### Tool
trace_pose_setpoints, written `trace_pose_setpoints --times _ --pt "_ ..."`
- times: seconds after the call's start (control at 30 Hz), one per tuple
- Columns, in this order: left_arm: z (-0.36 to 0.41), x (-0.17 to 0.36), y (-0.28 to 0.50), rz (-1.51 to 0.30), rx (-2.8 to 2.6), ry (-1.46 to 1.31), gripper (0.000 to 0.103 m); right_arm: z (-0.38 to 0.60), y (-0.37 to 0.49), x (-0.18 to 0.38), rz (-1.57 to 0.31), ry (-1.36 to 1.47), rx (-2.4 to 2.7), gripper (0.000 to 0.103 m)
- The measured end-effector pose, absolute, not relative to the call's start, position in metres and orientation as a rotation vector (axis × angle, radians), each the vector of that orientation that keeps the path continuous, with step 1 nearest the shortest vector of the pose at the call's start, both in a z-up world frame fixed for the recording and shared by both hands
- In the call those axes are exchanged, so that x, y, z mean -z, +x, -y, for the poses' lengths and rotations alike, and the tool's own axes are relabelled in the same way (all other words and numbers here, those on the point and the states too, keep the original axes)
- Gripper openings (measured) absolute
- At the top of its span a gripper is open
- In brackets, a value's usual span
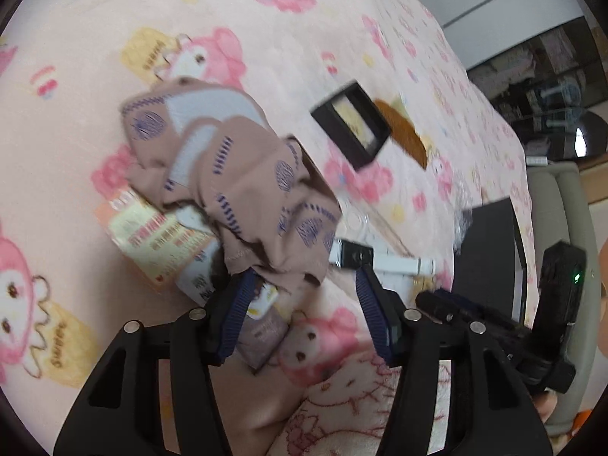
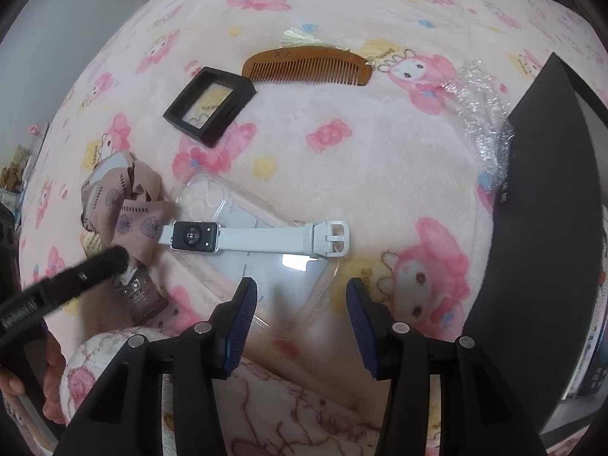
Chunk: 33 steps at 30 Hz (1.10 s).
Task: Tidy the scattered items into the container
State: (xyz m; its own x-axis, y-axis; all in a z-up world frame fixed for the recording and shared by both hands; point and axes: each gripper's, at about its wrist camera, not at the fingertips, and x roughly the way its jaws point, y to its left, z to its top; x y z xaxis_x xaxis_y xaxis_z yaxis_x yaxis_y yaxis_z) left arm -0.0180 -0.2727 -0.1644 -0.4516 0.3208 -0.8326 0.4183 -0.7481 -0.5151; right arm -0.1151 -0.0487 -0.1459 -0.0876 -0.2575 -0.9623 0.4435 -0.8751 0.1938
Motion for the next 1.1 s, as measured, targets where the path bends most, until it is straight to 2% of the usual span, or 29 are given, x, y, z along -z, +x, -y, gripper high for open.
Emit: trace_pose_setpoints --times 0.07,0.13,0.17,0.2,0.3,0.47,0.5,0.53,0.57,0.6,0.63,0.73,0.83,0.93,1.1 --pt "0.278 0.166 -0.021 -1.072 2.375 1.587 0.061 0.049 -0.116 0.147 -0.188 1.734 2.006 0.045" --pt "0.282 0.17 -0.027 -1.085 2.38 1.565 0.054 0.051 -0.117 0.148 -0.179 1.726 2.006 0.045" --pt "0.283 0.172 -0.03 -1.072 2.374 1.555 0.046 0.052 -0.117 0.147 -0.178 1.722 2.003 0.045" --pt "0.283 0.173 -0.034 -1.041 2.36 1.567 0.027 0.054 -0.116 0.147 -0.178 1.717 1.997 0.045" --pt "0.274 0.165 -0.038 -0.971 2.404 1.557 0.008 0.062 -0.111 0.141 -0.179 1.688 1.972 0.045" --pt "0.247 0.14 -0.04 -0.991 2.599 1.563 0.007 0.073 -0.101 0.127 -0.212 1.615 1.959 0.045" --pt "0.242 0.136 -0.041 -1.005 2.644 1.581 0.008 0.075 -0.099 0.126 -0.22 1.605 1.955 0.045" --pt "0.237 0.135 -0.041 -1.004 2.661 1.599 0.018 0.078 -0.097 0.124 -0.229 1.597 1.952 0.045" --pt "0.234 0.133 -0.041 -0.988 2.671 1.623 0.03 0.08 -0.096 0.124 -0.238 1.594 1.949 0.045" --pt "0.232 0.132 -0.04 -0.958 2.671 1.635 0.053 0.082 -0.095 0.124 -0.246 1.591 1.946 0.045" --pt "0.233 0.131 -0.039 -0.932 2.668 1.622 0.059 0.084 -0.095 0.124 -0.254 1.586 1.94 0.045" --pt "0.245 0.133 -0.037 -0.896 2.621 1.566 0.059 0.089 -0.095 0.122 -0.268 1.572 1.93 0.046" --pt "0.263 0.141 -0.037 -0.962 2.542 1.515 0.059 0.091 -0.096 0.123 -0.277 1.57 1.924 0.05" --pt "0.279 0.153 -0.042 -0.961 2.469 1.437 0.064 0.099 -0.098 0.123 -0.291 1.563 1.901 0.05" --pt "0.292 0.172 -0.052 -1.039 2.435 1.417 0.064 0.111 -0.104 0.128 -0.309 1.577 1.91 0.05"
